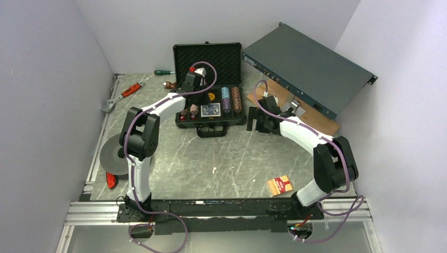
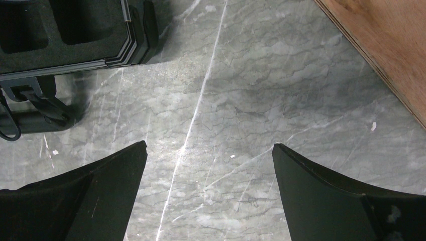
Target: Pack up texas hold em set
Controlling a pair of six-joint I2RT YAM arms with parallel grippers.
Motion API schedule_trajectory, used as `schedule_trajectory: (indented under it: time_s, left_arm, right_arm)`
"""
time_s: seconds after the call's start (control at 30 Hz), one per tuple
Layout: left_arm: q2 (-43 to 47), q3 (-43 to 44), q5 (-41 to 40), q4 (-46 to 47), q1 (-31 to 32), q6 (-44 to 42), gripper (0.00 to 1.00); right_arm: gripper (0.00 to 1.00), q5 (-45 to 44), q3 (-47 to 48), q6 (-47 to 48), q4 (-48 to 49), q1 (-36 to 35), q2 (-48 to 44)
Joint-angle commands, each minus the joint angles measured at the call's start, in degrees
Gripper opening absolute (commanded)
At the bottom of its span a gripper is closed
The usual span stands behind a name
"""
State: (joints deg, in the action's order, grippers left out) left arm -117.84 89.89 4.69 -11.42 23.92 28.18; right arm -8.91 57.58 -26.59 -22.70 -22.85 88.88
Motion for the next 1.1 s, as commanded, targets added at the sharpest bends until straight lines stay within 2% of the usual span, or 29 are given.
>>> schedule_trajectory:
  time_s: [0.0, 1.07]
  left_arm:
    - [0.77, 0.56, -0.38, 0.28, 0.34, 0.38, 0.14]
    - [4.37, -7.07, -1.69, -1.63, 1.89, -2.11, 0.14]
  right_arm:
    - [1.0, -0.63, 1.93, 0.66, 0.73, 0.27, -1.42]
    - [1.0, -0.5, 1.83, 0.61, 0.73, 0.26, -1.78]
